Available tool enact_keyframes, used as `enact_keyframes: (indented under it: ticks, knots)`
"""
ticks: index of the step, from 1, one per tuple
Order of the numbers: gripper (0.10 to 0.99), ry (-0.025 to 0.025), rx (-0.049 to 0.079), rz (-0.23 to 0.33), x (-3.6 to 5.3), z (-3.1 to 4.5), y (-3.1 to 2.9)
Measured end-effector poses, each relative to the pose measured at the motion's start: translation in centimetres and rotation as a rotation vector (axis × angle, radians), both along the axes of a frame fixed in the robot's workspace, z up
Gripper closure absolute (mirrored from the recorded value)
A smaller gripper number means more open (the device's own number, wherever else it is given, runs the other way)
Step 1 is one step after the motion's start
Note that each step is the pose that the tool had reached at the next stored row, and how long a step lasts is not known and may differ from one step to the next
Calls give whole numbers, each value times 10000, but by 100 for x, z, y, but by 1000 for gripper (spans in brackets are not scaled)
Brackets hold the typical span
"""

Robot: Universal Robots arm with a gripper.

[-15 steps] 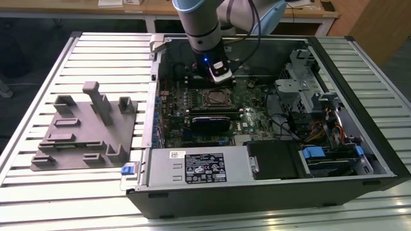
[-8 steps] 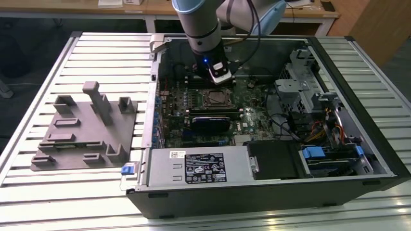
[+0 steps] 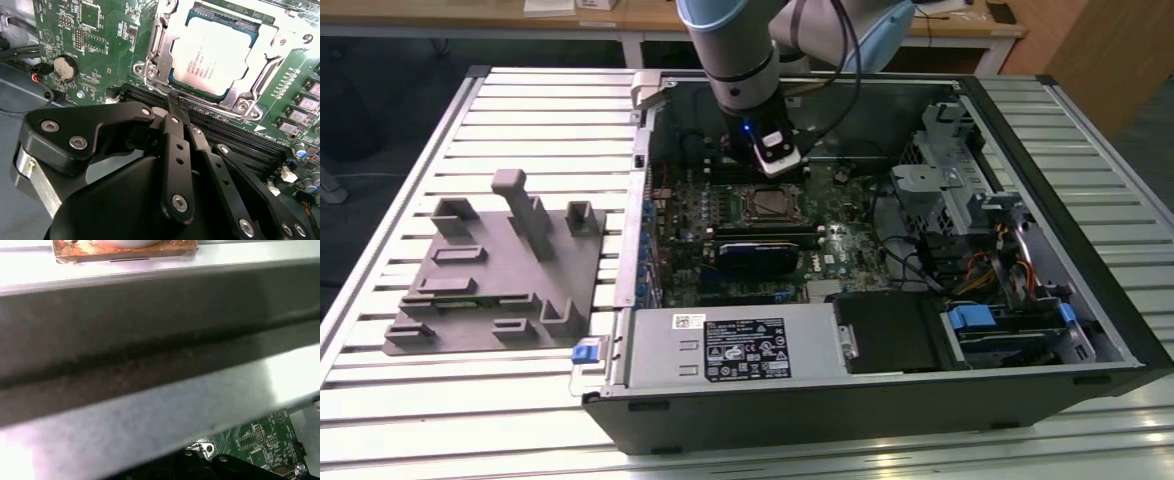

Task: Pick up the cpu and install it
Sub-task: 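Install the first cpu locking lever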

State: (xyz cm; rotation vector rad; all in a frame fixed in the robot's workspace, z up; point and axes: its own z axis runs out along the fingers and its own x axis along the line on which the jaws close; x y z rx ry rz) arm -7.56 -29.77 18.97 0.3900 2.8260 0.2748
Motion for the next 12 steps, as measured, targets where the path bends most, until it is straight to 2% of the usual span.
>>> enact_keyframes:
  ticks: [12]
  knots:
    - [980,-1,73,-2,12,-6,-44]
